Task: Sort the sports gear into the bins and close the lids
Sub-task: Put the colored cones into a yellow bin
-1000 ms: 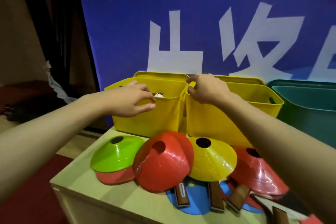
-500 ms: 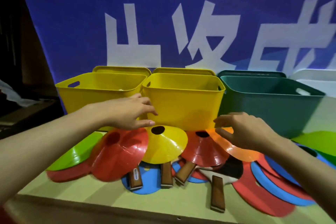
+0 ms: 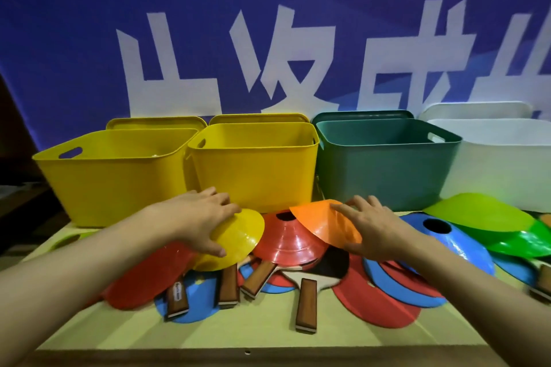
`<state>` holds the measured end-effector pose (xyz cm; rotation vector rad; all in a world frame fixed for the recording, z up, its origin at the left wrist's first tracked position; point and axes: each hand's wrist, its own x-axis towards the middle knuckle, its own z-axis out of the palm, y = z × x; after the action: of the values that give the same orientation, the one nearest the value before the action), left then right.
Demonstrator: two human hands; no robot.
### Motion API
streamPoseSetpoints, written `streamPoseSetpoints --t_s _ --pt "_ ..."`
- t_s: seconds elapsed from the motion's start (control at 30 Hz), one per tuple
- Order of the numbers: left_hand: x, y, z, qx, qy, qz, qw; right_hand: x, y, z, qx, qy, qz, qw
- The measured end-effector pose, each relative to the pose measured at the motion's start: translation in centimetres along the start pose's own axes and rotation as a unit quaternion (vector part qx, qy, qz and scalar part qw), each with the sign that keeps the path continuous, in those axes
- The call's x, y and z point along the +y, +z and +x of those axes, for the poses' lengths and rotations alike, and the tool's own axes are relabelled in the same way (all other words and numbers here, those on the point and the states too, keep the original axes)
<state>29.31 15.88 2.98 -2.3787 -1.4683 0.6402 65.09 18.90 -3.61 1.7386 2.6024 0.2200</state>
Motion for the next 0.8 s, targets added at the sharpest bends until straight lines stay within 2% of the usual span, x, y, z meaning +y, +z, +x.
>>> streamPoseSetpoints --t_s 0.2,0.53,0.63,0.8 --pt "1.1 2.2 -0.1 -0.014 -0.023 -0.032 0.999 0.1 1.1 1.2 -0.003 -0.039 0.017 0.999" --pt "2.5 3.4 -0.5 0.024 -0.030 -0.034 0.999 -2.4 -0.8 1.5 0.084 -0.109 0.098 0.986" --pt "2.8 3.2 -0.9 0.041 -0.035 -0.025 0.998 -4.2 -1.9 2.3 0.063 -0.145 0.095 0.983" --pt "1.9 2.2 -1.7 0.070 -0.038 -0.047 0.996 -6.5 -0.6 3.3 -0.021 -0.170 0.053 0.984"
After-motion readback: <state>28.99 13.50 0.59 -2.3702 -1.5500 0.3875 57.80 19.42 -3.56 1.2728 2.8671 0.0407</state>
